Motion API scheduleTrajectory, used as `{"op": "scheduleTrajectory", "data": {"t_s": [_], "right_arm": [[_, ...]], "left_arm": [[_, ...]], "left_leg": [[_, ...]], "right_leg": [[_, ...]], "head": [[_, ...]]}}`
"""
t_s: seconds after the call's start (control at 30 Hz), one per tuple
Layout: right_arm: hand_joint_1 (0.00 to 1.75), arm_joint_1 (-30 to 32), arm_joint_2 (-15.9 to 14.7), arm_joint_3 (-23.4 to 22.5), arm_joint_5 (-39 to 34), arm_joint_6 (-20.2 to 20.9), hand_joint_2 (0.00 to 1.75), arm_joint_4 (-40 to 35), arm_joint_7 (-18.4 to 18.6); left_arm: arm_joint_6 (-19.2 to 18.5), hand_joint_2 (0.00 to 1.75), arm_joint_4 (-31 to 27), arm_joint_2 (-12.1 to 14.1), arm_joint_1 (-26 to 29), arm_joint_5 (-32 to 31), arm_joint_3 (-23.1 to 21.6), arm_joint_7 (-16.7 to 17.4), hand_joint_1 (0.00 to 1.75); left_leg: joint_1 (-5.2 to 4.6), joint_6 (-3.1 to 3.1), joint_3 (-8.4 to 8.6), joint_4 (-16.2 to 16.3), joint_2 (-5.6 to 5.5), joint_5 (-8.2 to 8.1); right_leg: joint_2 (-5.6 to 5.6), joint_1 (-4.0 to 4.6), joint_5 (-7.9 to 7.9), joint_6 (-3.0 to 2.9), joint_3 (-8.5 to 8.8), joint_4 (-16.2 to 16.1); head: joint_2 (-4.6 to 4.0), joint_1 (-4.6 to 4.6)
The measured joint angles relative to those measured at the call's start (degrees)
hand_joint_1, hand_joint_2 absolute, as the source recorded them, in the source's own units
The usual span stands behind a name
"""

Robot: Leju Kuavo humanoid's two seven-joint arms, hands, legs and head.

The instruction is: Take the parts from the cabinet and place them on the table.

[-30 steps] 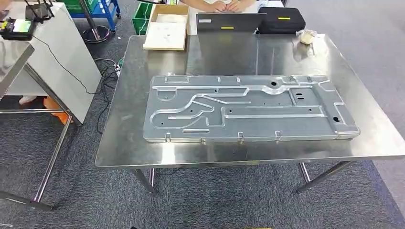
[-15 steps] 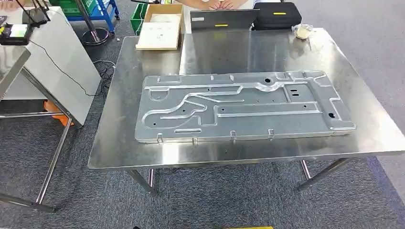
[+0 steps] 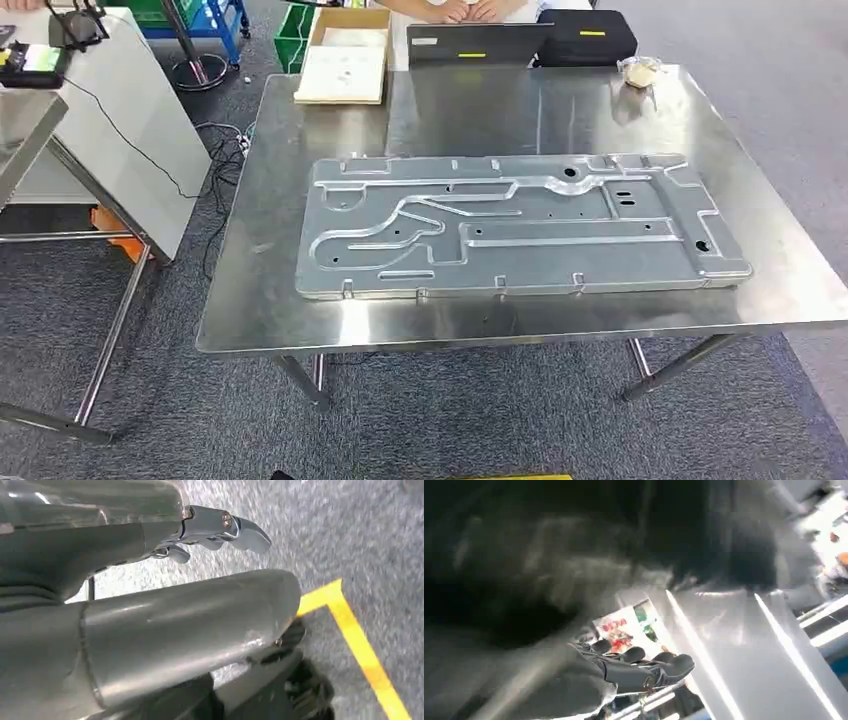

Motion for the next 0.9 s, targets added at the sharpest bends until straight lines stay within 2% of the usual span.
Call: {"op": "scheduleTrajectory", "data": {"t_s": [0.03, 0.07, 0.1, 0.17, 0.2, 0.23, 0.27, 0.33, 0.37, 0.4, 0.43, 0.47, 0.53, 0.57, 0.6, 0.63, 0.7, 0.73, 0.77, 0.8, 0.87, 0.9], "right_arm": [[0.0, 1.72, 0.04, -0.42, -0.84, -2.04, 0.0, -0.54, -2.56], [0.0, 4.18, 0.35, -1.47, -2.79, -6.11, 0.0, -1.94, -8.42], [0.0, 8.94, 0.78, -2.64, -4.4, -10.04, 0.0, -5.09, -14.5], [0.0, 19.99, 3.22, -4.99, -2.62, -15.83, 0.0, -15.13, -25.73], [0.0, 23.7, 6.11, -6.83, 0.9, -16.61, 0.0, -21.91, -31.78], [0.0, 27.45, 8.46, -8.42, 4.44, -16.74, 0.0, -27.69, -35.86], [0.0, 31.51, 10.87, -10.22, 7.61, -16.76, 0.0, -34.26, -37.69], [0.0, 36.24, 13.3, -12.43, 9.39, -16.78, 0.0, -42.02, -36.08], [0.0, 37.49, 14.16, -13.16, 9.5, -16.78, 0.0, -44.99, -35.41], [0.0, 38.49, 14.81, -13.77, 9.5, -16.78, 0.0, -47.42, -35.0], [0.0, 39.36, 15.35, -14.23, 9.41, -16.78, 0.0, -49.57, -34.93], [0.0, 40.05, 15.72, -14.61, 9.26, -16.78, 0.0, -51.12, -34.91], [0.0, 40.91, 16.24, -15.46, 9.09, -16.78, 0.0, -53.85, -35.28], [0.0, 41.02, 17.15, -15.76, 9.0, -16.76, 0.0, -54.9, -37.54], [0.0, 40.84, 17.78, -15.96, 9.69, -16.76, 0.0, -56.24, -39.41], [0.0, 40.95, 19.36, -15.94, 11.45, -16.76, 0.0, -57.83, -39.63], [0.0, 40.48, 21.77, -15.28, 16.0, -16.76, 0.0, -60.53, -39.67], [0.0, 39.89, 22.41, -14.36, 18.49, -16.76, 0.0, -61.63, -39.65], [0.0, 38.57, 23.15, -13.66, 19.82, -16.76, 0.0, -61.91, -39.61], [0.0, 37.04, 24.11, -12.31, 21.53, -16.76, 0.0, -62.37, -39.48], [0.0, 36.0, 25.31, -9.87, 22.57, -16.74, 0.0, -63.78, -39.35], [0.0, 36.05, 25.64, -8.93, 22.33, -16.74, 0.0, -64.5, -39.26]], "left_arm": [[0.04, 0.0, 0.0, 0.0, -0.03, 0.0, 0.02, 0.0, 0.0], [0.22, 0.0, 0.0, 0.07, -0.14, -0.04, 0.07, 0.0, 0.0], [0.28, 0.0, 0.0, 0.04, -0.14, -0.13, 0.09, -0.02, 0.0], [0.42, 0.0, 0.0, 0.02, 0.18, -0.44, 0.11, 0.0, 0.0], [0.39, 0.0, 0.0, 0.02, 0.34, -0.66, 0.11, 0.15, 0.0], [0.37, 0.0, 0.0, 0.02, 0.24, -0.76, 0.11, 0.24, 0.0], [0.33, 0.0, 0.0, 0.02, -0.13, -0.85, 0.11, 0.28, 0.0], [0.18, 0.0, 0.0, 0.0, -0.38, -1.0, 0.11, 0.35, 0.0], [0.13, 0.0, 0.0, -0.04, -0.39, -1.03, 0.11, 0.37, 0.0], [0.04, 0.0, 0.0, -0.04, -0.06, -1.03, 0.11, 0.48, 0.0], [0.04, 0.0, 0.0, -0.04, 0.29, -1.03, 0.11, 0.48, 0.0], [0.04, 0.0, 0.0, -0.04, 0.41, -1.03, 0.11, 0.48, 0.0], [0.04, 0.0, 0.0, -0.02, 0.28, -1.03, 0.11, 0.46, 0.0], [0.04, 0.0, -0.02, 0.5, 0.2, -1.03, 0.13, 0.46, 0.0], [0.04, 0.0, -0.02, 0.41, 0.21, -1.03, 0.15, 0.44, 0.0], [0.02, 0.0, -0.02, 0.44, 0.15, -0.92, 0.17, 0.5, 0.0], [-0.07, 0.0, -0.02, 0.42, 0.03, -0.66, 0.26, 0.63, 0.0], [-0.13, 0.0, -0.02, 0.31, -0.13, -0.55, 0.31, 0.63, 0.0], [-0.15, 0.0, -0.02, 0.35, -0.23, -0.46, 0.37, 0.61, 0.0], [-0.15, 0.0, -0.02, 0.39, -0.34, -0.31, 0.44, 0.63, 0.0], [-0.15, 0.0, -0.02, 0.42, -0.39, -0.26, 0.48, 0.55, 0.0], [-0.15, 0.0, -0.02, 0.42, -0.37, -0.26, 0.48, 0.44, 0.0]], "left_leg": [[0.0, -0.53, -0.21, 0.83, -0.11, -0.57], [-0.25, -0.96, -0.62, 1.48, -0.25, -0.92], [-0.14, -1.14, -0.77, 1.57, -0.44, -1.1], [0.06, -1.39, -0.89, 1.48, -0.5, -1.19], [0.09, -1.73, -0.8, 1.79, -0.22, -1.54], [0.35, -2.16, -0.78, 2.62, -0.33, -2.27], [0.34, -2.57, -2.13, 5.16, -0.26, -4.23], [0.35, -3.08, -6.7, 14.07, -0.21, -8.92], [0.35, -3.03, -8.61, 18.03, -0.19, -10.25], [0.34, -2.9, -9.62, 20.06, -0.19, -10.3], [0.26, -2.47, -9.3, 19.18, -0.2, -8.91], [0.07, -1.77, -7.7, 15.76, -0.23, -6.46], [-0.87, 0.5, -2.52, 5.03, -0.48, -1.01], [-1.18, 1.7, -1.22, 2.53, -0.54, -1.53], [-1.32, 1.45, -1.09, 1.57, -0.1, -0.99], [-1.61, 1.35, -1.13, 1.54, -0.06, -1.06], [-1.59, 1.51, -0.78, 0.68, 0.28, -0.77], [-0.72, 1.27, 0.48, -1.34, 0.48, 0.34], [-0.86, 1.16, 0.96, -2.12, 0.57, 0.76], [-0.75, 1.3, 1.0, -2.39, 0.69, 1.1], [-0.7, 1.18, 0.94, -2.25, 0.74, 1.12], [-0.7, 1.16, 0.89, -2.05, 0.68, 1.02]], "right_leg": [[-0.17, -0.2, 0.51, 0.36, 1.86, -4.1], [0.2, 0.57, -0.14, -0.13, 2.13, -4.15], [0.27, 0.56, -0.1, -1.45, 2.06, -4.06], [0.31, 1.05, -0.25, -2.21, 2.09, -3.87], [0.52, 0.99, -0.18, -2.75, 1.93, -3.86], [0.59, 0.9, -0.16, -3.25, 1.9, -3.89], [0.46, 0.89, -0.25, -3.52, 1.95, -3.89], [-0.15, 1.01, -0.38, -3.74, 1.8, -3.83], [-0.46, 1.13, -0.44, -3.83, 1.78, -3.83], [-0.54, 1.3, -0.5, -3.92, 1.82, -3.82], [-0.54, 1.56, -0.57, -4.03, 1.92, -3.82], [-0.5, 1.89, -0.66, -4.16, 2.09, -3.83], [-0.4, 2.37, -0.79, -4.37, 2.47, -3.92], [-0.5, 2.21, -0.8, -4.38, 2.56, -4.07], [-0.09, 2.42, -0.67, -4.18, 2.55, -4.13], [-0.06, 2.03, -0.45, -3.83, 2.48, -4.27], [0.31, 1.83, -0.07, -3.23, 2.69, -4.97], [0.32, 1.92, -0.34, -3.13, 2.77, -4.99], [0.24, 2.23, -1.25, -3.05, 2.4, -3.96], [0.2, 1.94, -3.34, -3.01, 1.09, -0.91], [0.18, 1.66, -7.27, -2.42, -3.02, 8.21], [0.16, 1.52, -7.88, -2.13, -4.62, 11.41]], "head": [[-0.02, 0.0], [0.0, 0.04], [-0.02, 0.0], [-0.02, 0.04], [0.0, 0.0], [-0.02, -0.02], [-0.02, -0.07], [-0.02, -0.04], [-0.02, -0.02], [0.0, -0.02], [0.0, -0.04], [0.0, -0.04], [-0.02, -0.02], [-0.02, 0.2], [-0.02, 0.09], [-0.02, 0.09], [0.0, 0.04], [-0.02, 0.0], [-0.02, 0.18], [-0.02, 0.15], [-0.02, 0.15], [-0.02, 0.15]]}}
